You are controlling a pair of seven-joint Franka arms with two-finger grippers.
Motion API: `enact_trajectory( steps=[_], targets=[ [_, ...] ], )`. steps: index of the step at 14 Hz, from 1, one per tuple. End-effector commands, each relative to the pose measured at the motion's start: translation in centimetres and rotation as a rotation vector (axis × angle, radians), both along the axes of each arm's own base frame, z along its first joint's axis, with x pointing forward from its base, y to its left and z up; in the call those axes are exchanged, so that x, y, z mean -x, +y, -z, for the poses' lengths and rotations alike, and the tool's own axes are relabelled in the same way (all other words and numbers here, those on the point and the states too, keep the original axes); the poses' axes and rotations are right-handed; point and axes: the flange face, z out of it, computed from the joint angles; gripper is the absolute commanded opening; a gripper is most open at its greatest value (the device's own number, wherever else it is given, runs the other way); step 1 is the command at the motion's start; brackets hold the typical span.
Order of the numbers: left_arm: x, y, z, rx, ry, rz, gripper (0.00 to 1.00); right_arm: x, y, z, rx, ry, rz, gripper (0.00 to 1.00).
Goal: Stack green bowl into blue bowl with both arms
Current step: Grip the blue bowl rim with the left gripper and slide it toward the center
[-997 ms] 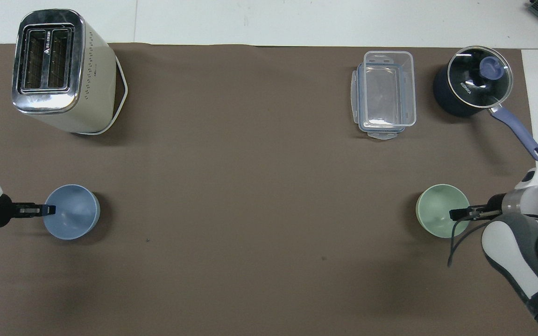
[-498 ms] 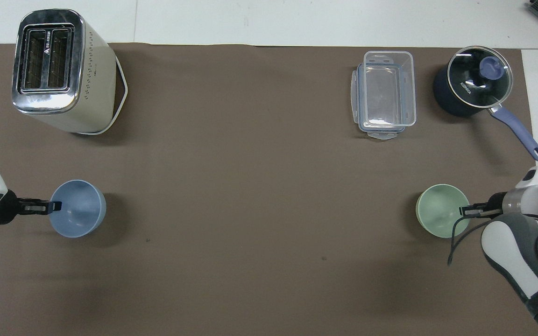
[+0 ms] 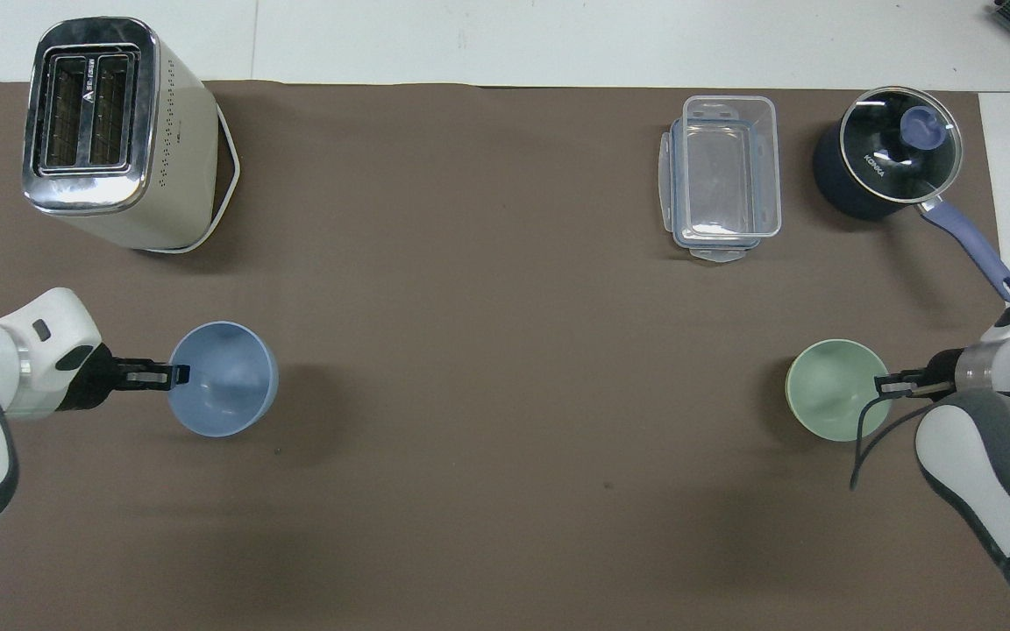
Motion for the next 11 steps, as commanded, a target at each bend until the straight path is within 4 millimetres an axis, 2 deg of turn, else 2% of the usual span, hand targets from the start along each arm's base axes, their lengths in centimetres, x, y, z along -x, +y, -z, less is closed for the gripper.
enact_trajectory(
  steps=[1,4,7,9,11],
  targets=[
    [0.9,-6.1,-0.2,-0.019,0.013,-0.05,0.0,-0.8,-0.2,-3.1,-0.021,0.01,-0.042,0.0],
    [2.2,-13.4,0.3,-0.055,0.019,-0.095,0.0,-2.2,0.3,-7.1,-0.033,0.03,-0.067,0.0],
    [3.7,-18.7,1.5,-0.069,0.037,-0.117,0.0,-3.2,1.0,-11.3,-0.098,0.043,-0.058,0.0],
    [4.9,-21.6,2.5,-0.075,0.053,-0.117,0.0,-3.6,2.4,-13.6,-0.105,0.061,-0.079,0.0],
    [5.7,-24.1,3.7,-0.083,0.05,-0.129,0.0,-3.0,3.8,-15.5,-0.106,0.076,-0.069,0.0]
  ],
)
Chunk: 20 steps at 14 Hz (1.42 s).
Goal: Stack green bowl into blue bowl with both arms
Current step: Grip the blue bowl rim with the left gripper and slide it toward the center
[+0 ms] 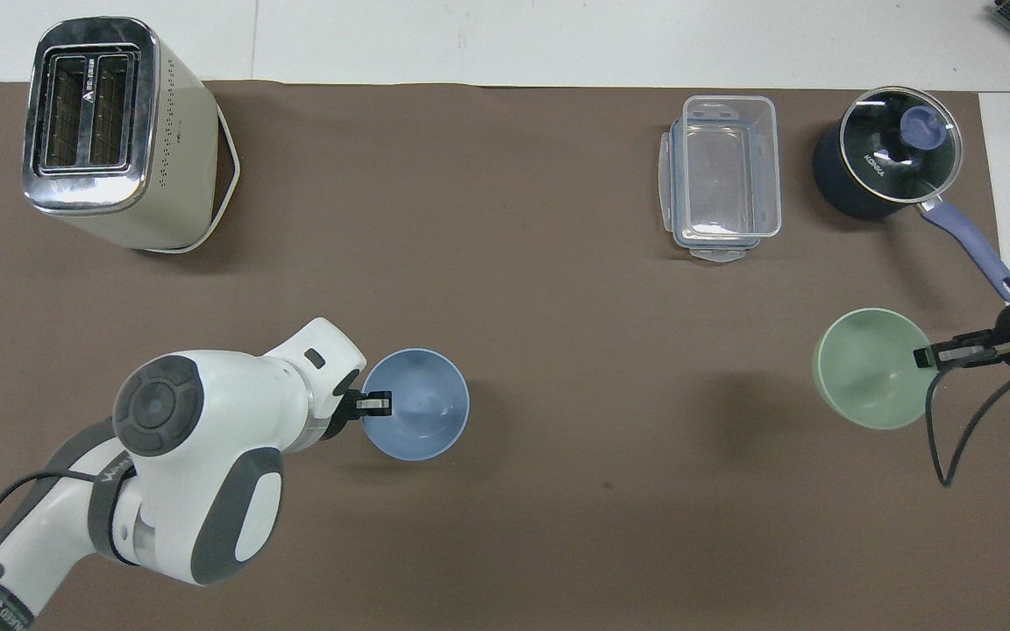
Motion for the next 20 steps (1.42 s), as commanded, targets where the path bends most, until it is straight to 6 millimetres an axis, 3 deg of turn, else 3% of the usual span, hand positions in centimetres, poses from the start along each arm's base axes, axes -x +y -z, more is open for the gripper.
enact_trajectory(
  steps=[1,4,11,12,14,16,17,18,20],
  targets=[
    [1.0,-2.7,2.1,-0.02,-0.013,-0.032,0.0,0.5,2.3,-2.7,-0.016,0.006,0.0,0.0],
    [1.1,-4.5,3.4,-0.022,-0.027,-0.039,0.0,0.7,4.2,-3.3,-0.01,0.027,0.017,0.0],
    [0.5,-5.8,4.8,-0.031,-0.027,-0.033,0.0,0.5,9.3,-3.0,0.016,0.031,0.07,0.0],
    [0.6,-5.9,4.8,-0.032,-0.025,-0.031,0.09,0.4,9.5,-2.9,0.017,0.033,0.071,0.0],
    [0.6,-5.8,4.8,-0.033,-0.021,-0.031,0.37,0.4,10.0,-2.9,0.02,0.035,0.08,0.0],
    [0.4,-5.6,4.7,-0.034,-0.02,-0.035,0.58,0.4,11.5,-2.9,0.02,0.032,0.067,0.0],
    [0.1,-5.4,4.5,-0.032,-0.023,-0.035,0.73,0.3,11.7,-2.9,0.021,0.026,0.084,0.0],
    [0.0,-5.0,4.0,-0.032,-0.025,-0.032,0.99,0.3,11.9,-2.9,0.023,0.026,0.102,0.0],
    [-0.3,-4.4,2.5,-0.068,-0.039,0.005,1.0,0.5,13.1,-2.2,0.025,0.038,0.092,0.0]
  ],
)
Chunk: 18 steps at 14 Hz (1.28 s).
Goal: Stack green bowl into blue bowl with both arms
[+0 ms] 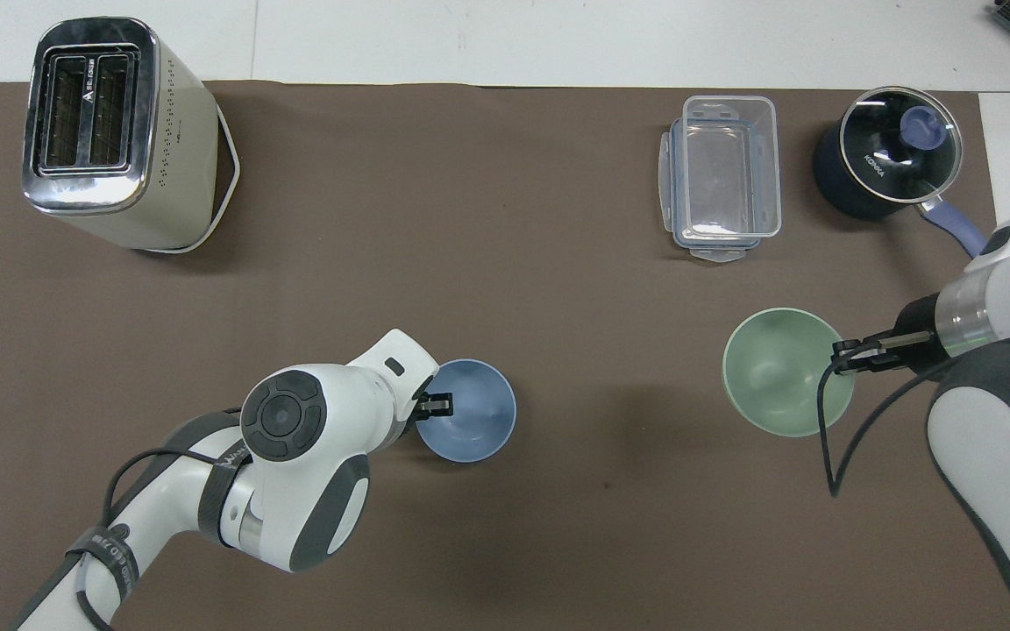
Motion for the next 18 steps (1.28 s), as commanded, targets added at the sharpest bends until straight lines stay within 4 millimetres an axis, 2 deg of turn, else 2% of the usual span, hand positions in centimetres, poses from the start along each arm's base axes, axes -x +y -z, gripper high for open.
enact_trajectory(
  steps=[1,3,5,8,11,14,18],
  targets=[
    [-1.2,1.6,-3.3,-0.039,-0.023,0.018,1.0,0.3,0.9,0.5,-0.013,-0.006,0.036,0.0],
    [-2.6,4.2,-6.0,-0.09,-0.04,0.048,1.0,0.3,1.8,0.5,-0.012,-0.009,0.029,0.0],
    [-5.6,8.5,-9.7,-0.12,-0.105,0.081,1.0,0.3,2.7,0.4,-0.01,-0.012,0.046,0.0],
    [-9.1,12.9,-15.9,-0.14,-0.118,0.15,1.0,0.3,4.6,0.3,-0.008,-0.028,0.057,0.0],
    [-11.1,17.5,-21.3,-0.157,-0.128,0.218,1.0,0.4,5.6,0.4,-0.008,-0.021,0.076,0.0],
    [-11.8,20.1,-24.8,-0.167,-0.154,0.23,1.0,1.0,9.4,0.4,-0.024,-0.016,0.104,0.0],
    [-12.6,23.5,-28.9,-0.178,-0.193,0.234,1.0,1.9,17.7,2.5,-0.04,-0.042,0.137,0.0]
  ],
)
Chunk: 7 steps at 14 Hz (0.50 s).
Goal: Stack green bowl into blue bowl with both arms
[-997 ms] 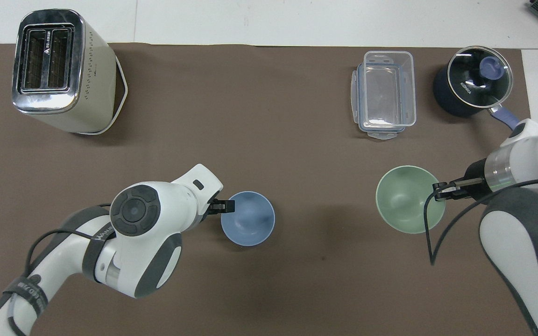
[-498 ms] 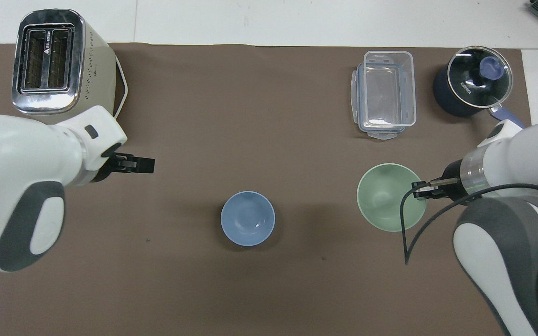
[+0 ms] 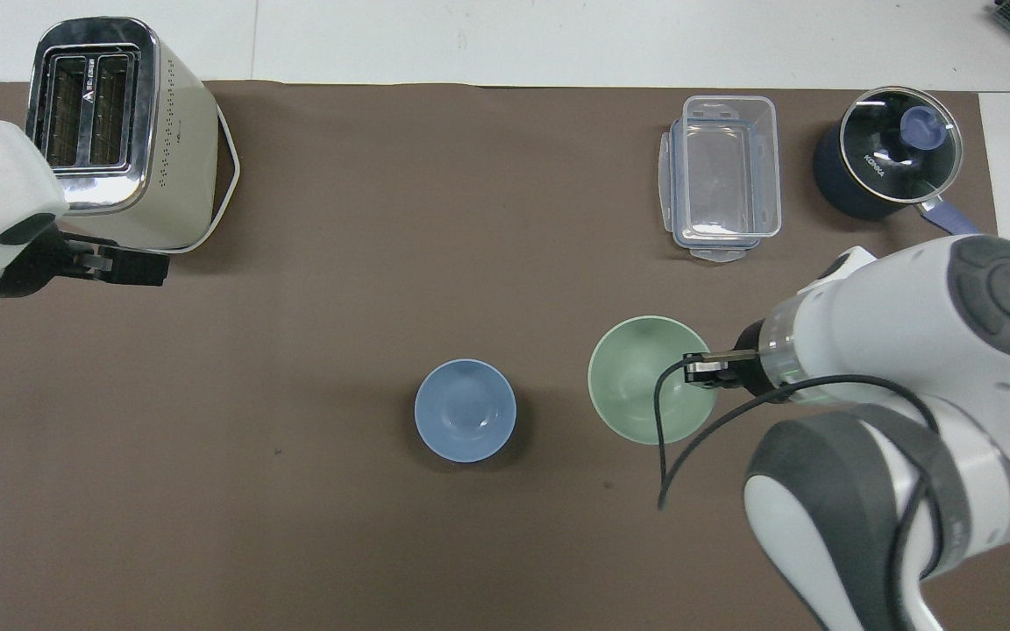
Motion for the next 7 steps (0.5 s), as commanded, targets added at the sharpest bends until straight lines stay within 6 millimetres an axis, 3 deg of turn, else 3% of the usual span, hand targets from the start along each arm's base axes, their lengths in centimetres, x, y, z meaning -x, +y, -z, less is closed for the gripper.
enact_trajectory(
  steps=[1,4,7],
  targets=[
    [-0.8,1.6,-2.0,-0.034,0.018,0.018,1.0,0.6,4.7,2.1,-0.026,-0.01,0.025,0.0],
    [-1.1,4.0,-3.4,-0.045,0.022,0.02,1.0,1.5,9.2,3.5,-0.063,-0.033,0.045,0.0],
    [-0.7,4.2,-2.9,-0.054,0.061,0.07,1.0,2.0,11.1,4.0,-0.084,-0.026,0.048,0.0]
  ],
)
